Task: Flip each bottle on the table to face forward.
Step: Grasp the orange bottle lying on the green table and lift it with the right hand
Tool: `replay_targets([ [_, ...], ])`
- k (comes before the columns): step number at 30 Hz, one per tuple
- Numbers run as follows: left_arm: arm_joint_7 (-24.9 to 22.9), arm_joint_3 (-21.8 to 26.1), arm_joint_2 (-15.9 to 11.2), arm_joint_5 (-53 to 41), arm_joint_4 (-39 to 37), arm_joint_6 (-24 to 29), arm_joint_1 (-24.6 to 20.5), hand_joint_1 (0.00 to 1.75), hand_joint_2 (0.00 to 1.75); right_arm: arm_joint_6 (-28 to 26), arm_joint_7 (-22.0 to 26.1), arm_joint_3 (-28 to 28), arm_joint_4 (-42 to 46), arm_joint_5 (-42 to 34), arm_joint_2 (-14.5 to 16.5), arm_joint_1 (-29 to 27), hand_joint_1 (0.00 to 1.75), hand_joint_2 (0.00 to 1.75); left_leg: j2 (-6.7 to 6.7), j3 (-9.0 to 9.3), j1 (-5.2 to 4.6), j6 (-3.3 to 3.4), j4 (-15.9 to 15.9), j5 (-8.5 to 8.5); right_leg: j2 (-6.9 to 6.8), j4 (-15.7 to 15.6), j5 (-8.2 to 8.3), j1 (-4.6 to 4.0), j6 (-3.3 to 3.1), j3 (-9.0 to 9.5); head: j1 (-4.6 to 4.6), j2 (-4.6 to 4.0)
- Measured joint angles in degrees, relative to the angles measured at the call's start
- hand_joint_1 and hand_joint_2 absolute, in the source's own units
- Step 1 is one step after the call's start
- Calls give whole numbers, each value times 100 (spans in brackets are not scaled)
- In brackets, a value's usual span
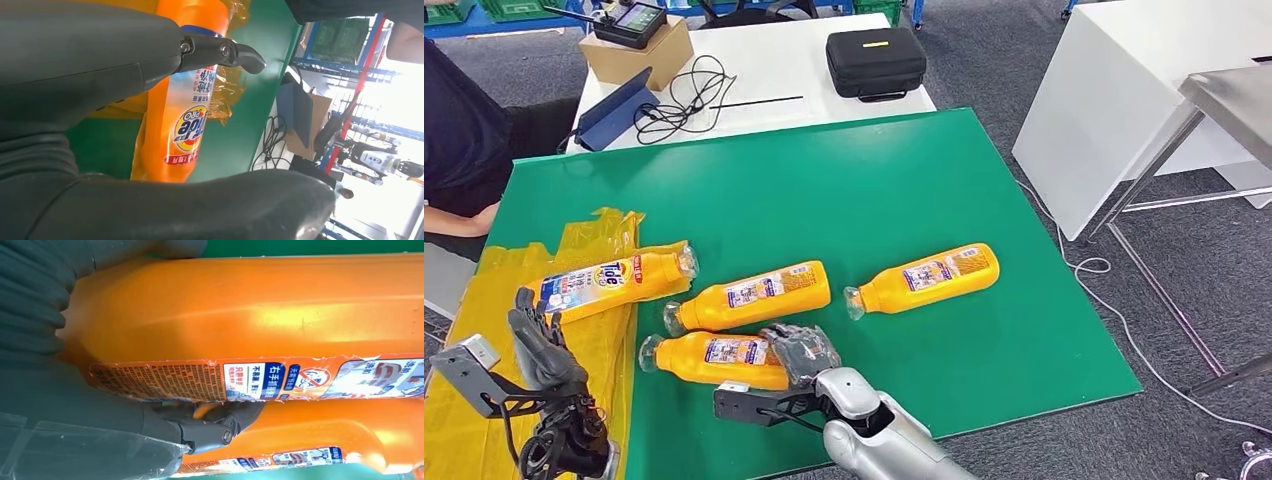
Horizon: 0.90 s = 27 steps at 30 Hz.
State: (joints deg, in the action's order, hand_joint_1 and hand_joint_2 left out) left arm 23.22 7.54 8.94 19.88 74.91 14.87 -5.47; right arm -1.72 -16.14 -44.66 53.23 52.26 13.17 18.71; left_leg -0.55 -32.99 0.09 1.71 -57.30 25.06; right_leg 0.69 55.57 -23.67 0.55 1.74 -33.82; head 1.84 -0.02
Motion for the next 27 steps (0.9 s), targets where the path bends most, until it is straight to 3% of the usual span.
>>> replay_targets([
  [11,40,92,-24,172,91,94,129,0,0,196,286,-33,-275,-241,84,165,175,175,26,12,7,-13,0,4,28,2,7,-10,-10,8,1,0],
  [15,-56,187,-33,346,276,-142,322,0,175,209,875,30,-277,-1015,119,171,175,175,32,13,12,-19,0,9,39,1,6,-15,-13,3,1,0],
  [18,-169,202,-35,697,426,-601,484,0,175,274,1573,281,237,-2054,33,-139,175,175,20,-12,14,-17,-1,4,30,2,6,-16,-13,-16,1,0],
  [22,-360,184,-16,1321,767,-1416,824,0,175,212,2299,978,1704,-2958,-159,-695,175,175,8,-51,13,-11,-2,-2,23,3,8,-14,-11,-49,1,0],
  [27,-460,100,25,1541,1108,-1710,1021,0,175,168,2482,1663,2904,-3129,-302,-952,175,175,4,-57,6,-8,-3,2,20,0,6,-8,-9,-50,2,0],
])
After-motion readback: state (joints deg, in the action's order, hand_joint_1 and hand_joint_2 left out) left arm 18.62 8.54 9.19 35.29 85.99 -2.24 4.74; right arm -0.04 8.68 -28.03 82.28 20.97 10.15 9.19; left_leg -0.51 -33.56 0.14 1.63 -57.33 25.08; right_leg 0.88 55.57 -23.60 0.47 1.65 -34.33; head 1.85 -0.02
